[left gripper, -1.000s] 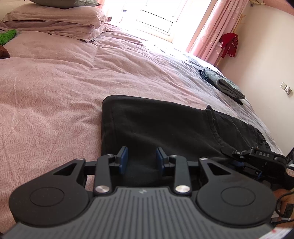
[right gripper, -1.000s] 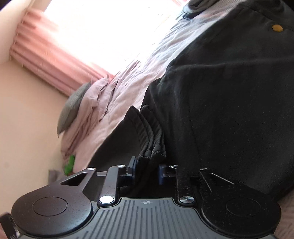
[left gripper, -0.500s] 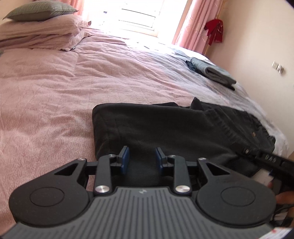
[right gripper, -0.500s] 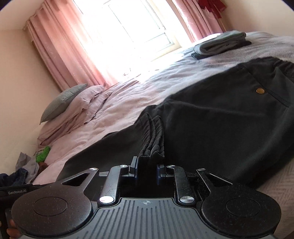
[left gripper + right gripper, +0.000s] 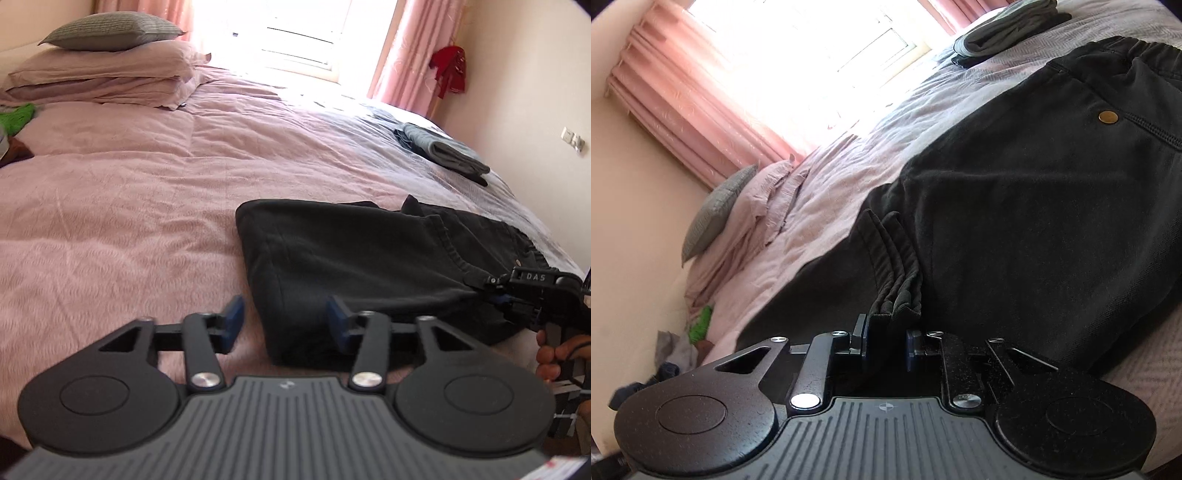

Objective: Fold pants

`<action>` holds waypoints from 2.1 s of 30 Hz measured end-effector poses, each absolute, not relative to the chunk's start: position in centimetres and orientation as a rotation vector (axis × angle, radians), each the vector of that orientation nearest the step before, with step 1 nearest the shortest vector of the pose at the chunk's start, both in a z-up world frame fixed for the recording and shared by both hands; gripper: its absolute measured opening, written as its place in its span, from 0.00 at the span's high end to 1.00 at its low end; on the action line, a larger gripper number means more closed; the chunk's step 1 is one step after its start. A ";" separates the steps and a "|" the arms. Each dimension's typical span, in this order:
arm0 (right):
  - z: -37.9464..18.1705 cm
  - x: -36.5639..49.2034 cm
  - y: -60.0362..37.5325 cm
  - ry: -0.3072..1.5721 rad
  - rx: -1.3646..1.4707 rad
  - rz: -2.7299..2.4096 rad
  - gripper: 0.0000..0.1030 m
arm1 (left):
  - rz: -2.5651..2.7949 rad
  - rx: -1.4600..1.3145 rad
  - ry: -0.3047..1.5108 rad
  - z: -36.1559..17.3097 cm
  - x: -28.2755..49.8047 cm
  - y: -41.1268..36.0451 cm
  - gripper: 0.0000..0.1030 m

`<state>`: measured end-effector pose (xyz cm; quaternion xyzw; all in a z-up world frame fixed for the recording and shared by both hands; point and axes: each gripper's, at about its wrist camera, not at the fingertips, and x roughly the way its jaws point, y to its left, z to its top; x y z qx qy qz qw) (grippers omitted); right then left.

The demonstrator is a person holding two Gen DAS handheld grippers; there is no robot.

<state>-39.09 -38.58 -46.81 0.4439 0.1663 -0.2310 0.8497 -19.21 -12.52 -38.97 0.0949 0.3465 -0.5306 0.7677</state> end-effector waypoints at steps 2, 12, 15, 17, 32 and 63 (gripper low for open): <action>-46.3 -39.1 -38.6 0.332 0.930 -0.475 0.85 | -1.144 0.177 0.746 -39.2 -19.9 -11.8 0.44; -45.0 -39.2 -38.8 0.299 0.924 -0.450 0.85 | -1.096 0.092 0.780 -41.6 -22.7 -13.4 0.16; -44.4 -39.1 -38.8 0.278 0.913 -0.442 0.85 | -1.045 0.119 0.764 -42.4 -23.2 -14.6 0.15; -44.4 -38.9 -38.9 0.276 0.923 -0.441 0.85 | -1.027 0.181 0.749 -43.0 -23.9 -15.2 0.15; -45.2 -39.0 -38.8 0.294 0.919 -0.457 0.85 | -0.942 -0.187 0.819 -43.2 -21.7 -14.5 0.27; -42.3 -37.0 -37.3 0.587 0.351 -0.610 0.54 | -1.010 0.411 0.600 -36.5 -18.9 -12.7 0.63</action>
